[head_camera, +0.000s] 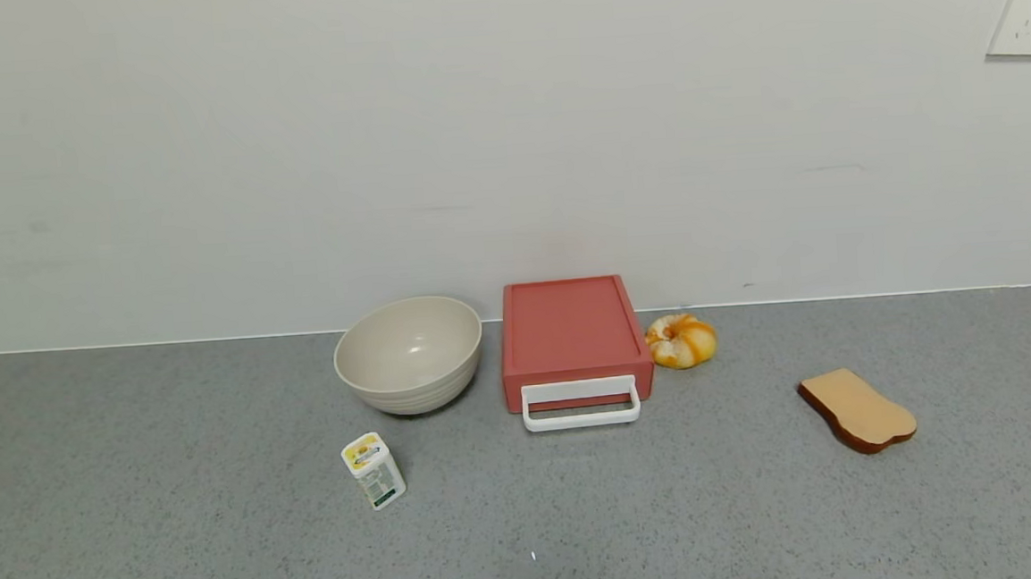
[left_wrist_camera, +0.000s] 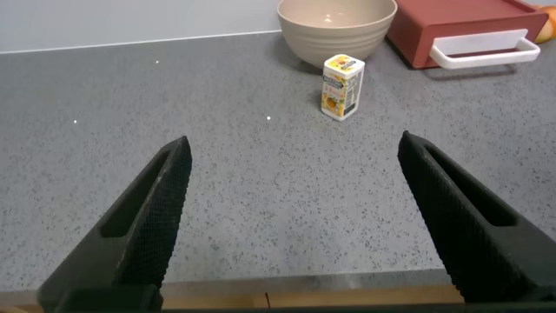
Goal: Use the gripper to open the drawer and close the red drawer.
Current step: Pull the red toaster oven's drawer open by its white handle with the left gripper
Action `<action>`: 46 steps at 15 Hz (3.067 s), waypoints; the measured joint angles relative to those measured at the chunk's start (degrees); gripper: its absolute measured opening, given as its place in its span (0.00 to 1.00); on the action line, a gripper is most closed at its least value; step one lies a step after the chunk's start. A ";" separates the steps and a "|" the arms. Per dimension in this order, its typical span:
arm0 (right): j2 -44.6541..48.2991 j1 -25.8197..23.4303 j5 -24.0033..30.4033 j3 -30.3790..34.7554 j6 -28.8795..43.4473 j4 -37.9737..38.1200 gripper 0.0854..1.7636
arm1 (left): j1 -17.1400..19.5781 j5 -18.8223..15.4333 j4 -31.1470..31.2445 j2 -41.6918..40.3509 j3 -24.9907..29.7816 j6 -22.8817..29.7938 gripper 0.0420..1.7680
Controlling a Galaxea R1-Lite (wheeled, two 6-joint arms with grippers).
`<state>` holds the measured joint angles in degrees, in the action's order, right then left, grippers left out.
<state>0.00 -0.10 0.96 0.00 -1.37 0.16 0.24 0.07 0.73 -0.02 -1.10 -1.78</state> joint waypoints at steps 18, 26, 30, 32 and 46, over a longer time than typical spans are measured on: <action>0.00 0.00 -0.04 0.00 -0.01 0.02 0.97 | -0.06 -3.43 12.08 40.51 -43.91 -1.50 0.97; 0.00 0.00 -0.02 0.00 -0.01 0.02 0.97 | -4.04 -7.07 30.31 65.49 -62.49 -9.02 0.97; 0.00 0.00 -0.02 0.00 0.00 0.05 0.97 | -10.57 -11.67 36.73 74.86 -70.03 -12.39 0.97; 0.00 0.00 -0.02 0.00 0.00 0.02 0.97 | -13.03 -13.39 36.47 78.03 -71.95 -13.04 0.97; 0.00 0.00 -0.02 0.00 -0.01 0.00 0.97 | -25.69 -14.42 36.06 96.88 -83.77 -8.25 0.97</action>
<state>0.00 -0.10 0.94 0.00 -1.38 0.16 -25.44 -14.35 36.79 96.85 -84.87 -10.03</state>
